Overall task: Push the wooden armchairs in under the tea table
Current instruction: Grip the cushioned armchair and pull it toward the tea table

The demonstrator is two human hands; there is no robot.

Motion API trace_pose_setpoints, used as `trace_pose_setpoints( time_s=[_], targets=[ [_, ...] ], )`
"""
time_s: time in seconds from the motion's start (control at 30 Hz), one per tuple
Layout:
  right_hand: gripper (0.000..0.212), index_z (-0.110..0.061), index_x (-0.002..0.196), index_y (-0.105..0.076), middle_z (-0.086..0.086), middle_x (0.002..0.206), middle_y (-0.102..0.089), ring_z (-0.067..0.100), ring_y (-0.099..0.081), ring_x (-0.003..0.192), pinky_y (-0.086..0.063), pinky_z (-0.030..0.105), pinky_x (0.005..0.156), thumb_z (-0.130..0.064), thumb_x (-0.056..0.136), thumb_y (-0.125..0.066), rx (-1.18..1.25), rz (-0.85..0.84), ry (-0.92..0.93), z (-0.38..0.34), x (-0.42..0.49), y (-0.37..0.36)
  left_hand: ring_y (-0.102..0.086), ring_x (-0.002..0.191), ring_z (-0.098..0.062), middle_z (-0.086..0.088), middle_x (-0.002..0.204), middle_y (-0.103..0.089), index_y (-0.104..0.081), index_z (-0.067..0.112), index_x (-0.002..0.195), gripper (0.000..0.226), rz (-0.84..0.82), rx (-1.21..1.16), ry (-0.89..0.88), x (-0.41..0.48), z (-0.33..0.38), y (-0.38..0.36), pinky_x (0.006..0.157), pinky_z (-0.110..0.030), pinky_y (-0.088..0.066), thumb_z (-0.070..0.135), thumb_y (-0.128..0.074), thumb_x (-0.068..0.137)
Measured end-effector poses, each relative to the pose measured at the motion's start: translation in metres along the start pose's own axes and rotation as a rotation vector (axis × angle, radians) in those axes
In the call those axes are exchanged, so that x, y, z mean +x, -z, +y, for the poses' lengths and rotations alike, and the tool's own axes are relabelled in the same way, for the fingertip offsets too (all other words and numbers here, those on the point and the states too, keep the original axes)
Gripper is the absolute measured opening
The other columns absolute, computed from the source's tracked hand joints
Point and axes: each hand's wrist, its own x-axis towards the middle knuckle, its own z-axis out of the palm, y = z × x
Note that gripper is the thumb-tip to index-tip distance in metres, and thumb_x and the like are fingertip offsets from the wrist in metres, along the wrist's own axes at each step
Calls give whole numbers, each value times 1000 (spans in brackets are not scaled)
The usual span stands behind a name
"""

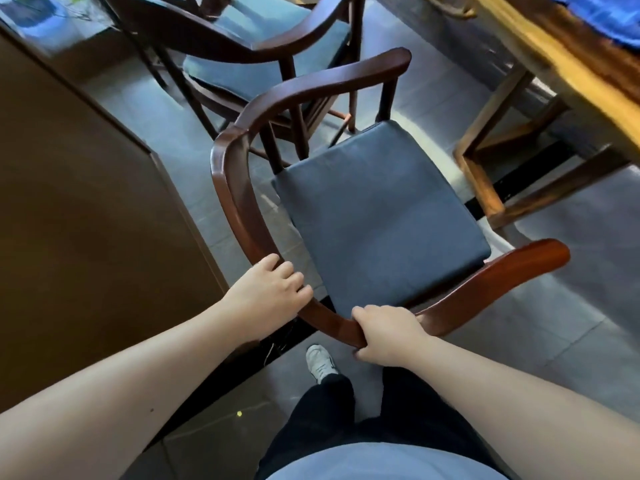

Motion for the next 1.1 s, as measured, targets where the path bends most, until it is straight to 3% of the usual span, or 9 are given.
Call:
trace_pose_setpoints(
  time_s=[0.17,0.43,0.57,0.7,0.9,1.03,1.1],
  targets=[
    [33,-25,81,-37,-1,87,-63,30,-64,83,-33,35,60,-38,67,-64,-12,40,-15,-1,1,-1,-60,90,-28,-4,102,-67,-56,17,113,21,-43,90,5,10,-17,8,83,-41,-47,25,-53,94],
    [34,-20,86,-41,5,88,-66,32,-63,80,-33,35,59,-41,70,-63,-151,-32,85,12,0,6,-61,92,-25,0,105,-67,-55,17,112,21,-73,39,-27,15,-11,13,85,-39,-47,25,-42,98],
    [32,-22,89,-43,4,93,-67,32,-65,84,-36,35,61,-40,70,-62,-204,-70,73,44,-25,11,-62,85,-25,1,96,-67,-56,17,103,13,-90,70,-32,38,21,29,74,-36,-46,23,-46,96],
    [30,-24,86,-41,4,95,-67,32,-65,86,-37,34,62,-39,71,-63,-261,-135,53,94,-58,16,-61,75,-26,2,82,-66,-53,17,87,2,-75,79,-26,72,68,47,62,-32,-32,17,-52,89],
    [28,-23,90,-49,4,94,-67,30,-65,85,-36,32,62,-37,71,-64,-323,-161,47,151,-89,26,-61,65,-24,4,71,-65,-47,21,76,16,-89,74,-18,114,112,66,56,-30,-30,19,-63,78],
    [31,-24,99,-55,1,94,-68,27,-65,86,-41,32,62,-35,72,-65,-331,-202,50,174,-99,34,-60,69,-27,2,76,-66,-41,19,76,20,-72,35,-9,131,129,74,57,-32,-29,17,-60,80],
    [31,-25,100,-53,1,94,-67,27,-64,87,-46,33,65,-35,73,-67,-290,-218,30,182,-104,36,-60,74,-29,0,83,-66,-47,18,82,14,-37,0,-2,136,133,76,59,-33,-30,21,-59,84]
  ],
)
